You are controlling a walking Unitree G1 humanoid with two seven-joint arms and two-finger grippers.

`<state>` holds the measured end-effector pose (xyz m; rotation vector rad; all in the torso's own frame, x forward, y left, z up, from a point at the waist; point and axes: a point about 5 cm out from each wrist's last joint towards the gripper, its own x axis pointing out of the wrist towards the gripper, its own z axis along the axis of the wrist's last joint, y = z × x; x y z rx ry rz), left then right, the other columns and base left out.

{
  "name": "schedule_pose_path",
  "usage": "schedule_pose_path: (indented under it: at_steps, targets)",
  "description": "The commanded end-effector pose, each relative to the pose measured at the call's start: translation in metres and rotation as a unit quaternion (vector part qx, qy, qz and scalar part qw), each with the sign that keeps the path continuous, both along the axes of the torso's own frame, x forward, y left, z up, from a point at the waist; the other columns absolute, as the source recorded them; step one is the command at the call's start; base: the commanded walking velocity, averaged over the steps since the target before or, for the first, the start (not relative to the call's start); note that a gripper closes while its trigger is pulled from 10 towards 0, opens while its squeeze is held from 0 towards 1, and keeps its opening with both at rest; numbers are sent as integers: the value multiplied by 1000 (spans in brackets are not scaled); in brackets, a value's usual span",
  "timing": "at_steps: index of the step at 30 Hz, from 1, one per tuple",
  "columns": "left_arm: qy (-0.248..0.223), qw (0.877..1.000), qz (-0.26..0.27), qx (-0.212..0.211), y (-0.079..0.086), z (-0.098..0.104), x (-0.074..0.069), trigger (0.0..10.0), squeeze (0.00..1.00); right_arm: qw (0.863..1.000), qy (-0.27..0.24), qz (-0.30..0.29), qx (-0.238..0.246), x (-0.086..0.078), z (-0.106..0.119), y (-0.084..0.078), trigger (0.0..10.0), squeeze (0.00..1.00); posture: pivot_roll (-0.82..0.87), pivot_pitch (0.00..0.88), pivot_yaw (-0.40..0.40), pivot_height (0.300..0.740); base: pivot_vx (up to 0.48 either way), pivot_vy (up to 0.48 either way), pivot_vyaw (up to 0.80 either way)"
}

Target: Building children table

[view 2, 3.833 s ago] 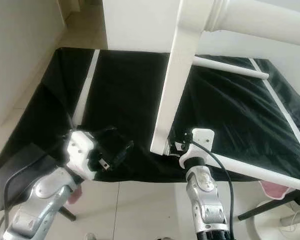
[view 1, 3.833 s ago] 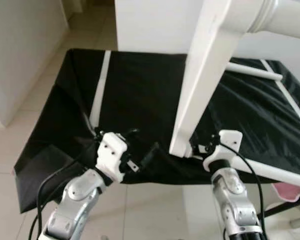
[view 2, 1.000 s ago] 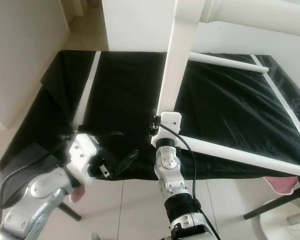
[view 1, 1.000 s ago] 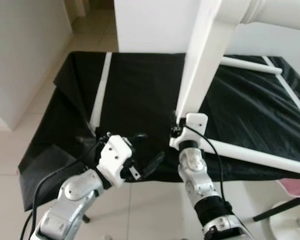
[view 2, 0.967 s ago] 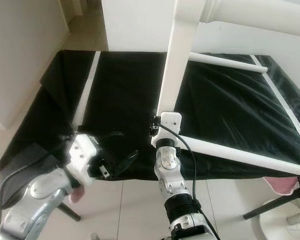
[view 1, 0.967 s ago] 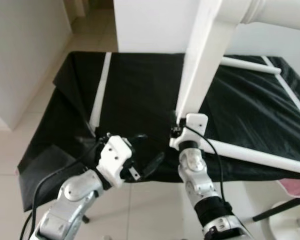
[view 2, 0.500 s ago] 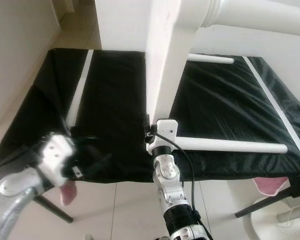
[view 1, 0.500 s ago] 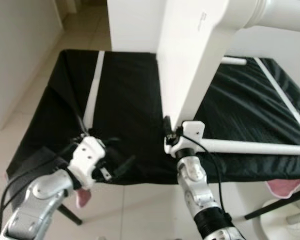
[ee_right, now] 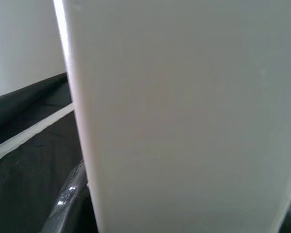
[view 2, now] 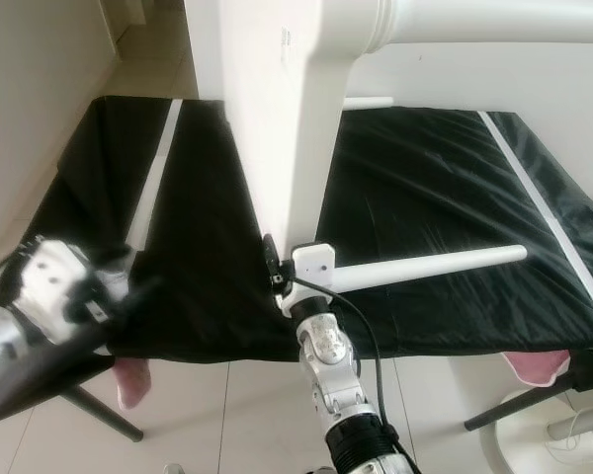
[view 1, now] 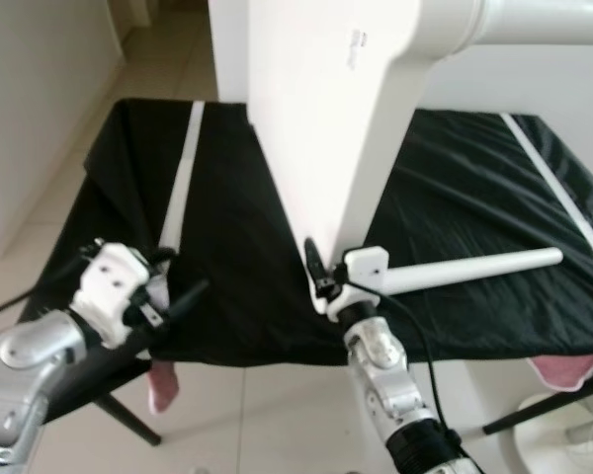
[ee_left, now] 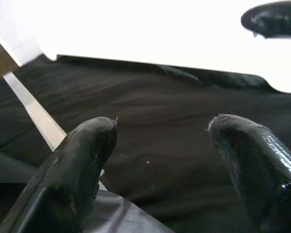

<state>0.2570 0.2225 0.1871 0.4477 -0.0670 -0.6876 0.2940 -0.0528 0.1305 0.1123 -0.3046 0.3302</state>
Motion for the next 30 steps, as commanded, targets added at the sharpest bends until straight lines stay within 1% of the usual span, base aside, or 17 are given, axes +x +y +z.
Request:
schedule_pose_path:
  at_steps: [1,2,3,4,5,6,7,14,19,21,22,24,27,30]
  targets:
    - [0,1000,-8,7,1,0,0,10000,0,999,-6,40,34,-14,3,26,1373,0,157,85,-40,740,0,0,0]
    - [-2,1000,-9,7,1,1,0,10000,0,999,-5,39,35,-14,3,26,1804,0,156,87,-40,740,0,0,0]
    - [-2,1000,-9,7,1,1,0,10000,0,999,-5,39,35,-14,3,26,1804,0,156,87,-40,740,0,0,0]
    - [-3,1000,-10,7,1,2,0,10000,0,999,-4,39,36,-14,3,25,1451,0,155,89,-39,740,0,0,0]
    - [-4,1000,-11,7,0,2,1,10000,0,999,-2,37,34,-14,2,25,4118,0,155,89,-39,740,0,0,0]
    - [-6,1000,-12,7,0,2,1,10000,0,999,-1,35,33,-14,2,24,4118,0,155,89,-39,740,0,0,0]
    - [-7,1000,-14,6,-1,2,2,10000,0,999,1,37,38,-14,2,24,10000,1000,155,89,-40,740,0,0,0]
    - [-11,1000,-20,8,-2,2,4,10000,0,997,1,54,49,-14,3,21,10000,1000,153,95,-42,740,0,0,0]
    - [-12,1000,-25,13,-6,-1,5,10000,0,998,-12,58,24,-16,6,5,10000,1000,134,106,-45,740,0,0,0]
    - [-12,1000,-26,12,-6,-1,6,10000,0,998,-15,56,18,-17,7,2,10000,1000,134,106,-45,740,0,0,0]
    - [-13,1000,-26,12,-7,-1,7,10000,0,998,-17,55,14,-18,8,-1,10000,0,120,108,-44,740,0,0,0]
    - [-14,999,-26,14,-8,-3,8,10000,0,998,-20,56,5,-21,9,-8,10000,0,120,108,-44,740,0,0,0]
    - [-15,999,-25,14,-8,-3,8,10000,0,998,-21,56,1,-23,9,-12,10000,0,100,111,-44,740,0,0,0]
    - [-14,1000,-24,12,-10,-7,10,10000,0,998,-27,52,-23,-39,11,-34,10000,0,80,119,-41,740,0,0,0]
